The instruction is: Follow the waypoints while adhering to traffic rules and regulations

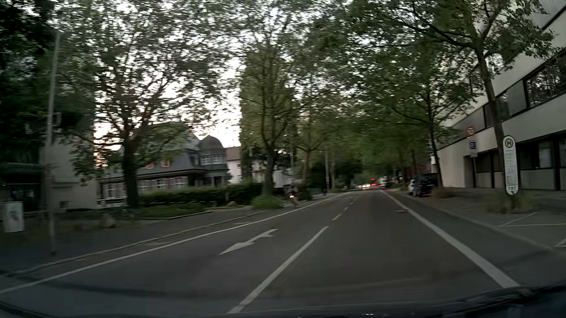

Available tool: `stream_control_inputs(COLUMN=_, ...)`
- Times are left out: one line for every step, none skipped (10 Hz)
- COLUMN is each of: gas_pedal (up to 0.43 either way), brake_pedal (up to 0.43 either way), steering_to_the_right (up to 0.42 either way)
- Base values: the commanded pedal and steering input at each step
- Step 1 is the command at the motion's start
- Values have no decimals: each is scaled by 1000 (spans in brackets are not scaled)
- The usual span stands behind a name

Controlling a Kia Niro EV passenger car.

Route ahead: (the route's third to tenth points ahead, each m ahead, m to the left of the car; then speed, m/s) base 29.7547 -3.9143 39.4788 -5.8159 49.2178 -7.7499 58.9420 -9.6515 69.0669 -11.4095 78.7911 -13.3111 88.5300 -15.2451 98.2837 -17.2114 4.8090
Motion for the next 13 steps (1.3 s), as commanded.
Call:
stream_control_inputs(gas_pedal=169, brake_pedal=0, steering_to_the_right=247)
stream_control_inputs(gas_pedal=169, brake_pedal=0, steering_to_the_right=217)
stream_control_inputs(gas_pedal=177, brake_pedal=0, steering_to_the_right=190)
stream_control_inputs(gas_pedal=189, brake_pedal=0, steering_to_the_right=162)
stream_control_inputs(gas_pedal=209, brake_pedal=0, steering_to_the_right=133)
stream_control_inputs(gas_pedal=209, brake_pedal=0, steering_to_the_right=106)
stream_control_inputs(gas_pedal=209, brake_pedal=0, steering_to_the_right=87)
stream_control_inputs(gas_pedal=209, brake_pedal=0, steering_to_the_right=64)
stream_control_inputs(gas_pedal=209, brake_pedal=0, steering_to_the_right=51)
stream_control_inputs(gas_pedal=209, brake_pedal=0, steering_to_the_right=44)
stream_control_inputs(gas_pedal=209, brake_pedal=0, steering_to_the_right=34)
stream_control_inputs(gas_pedal=209, brake_pedal=0, steering_to_the_right=19)
stream_control_inputs(gas_pedal=209, brake_pedal=0, steering_to_the_right=8)
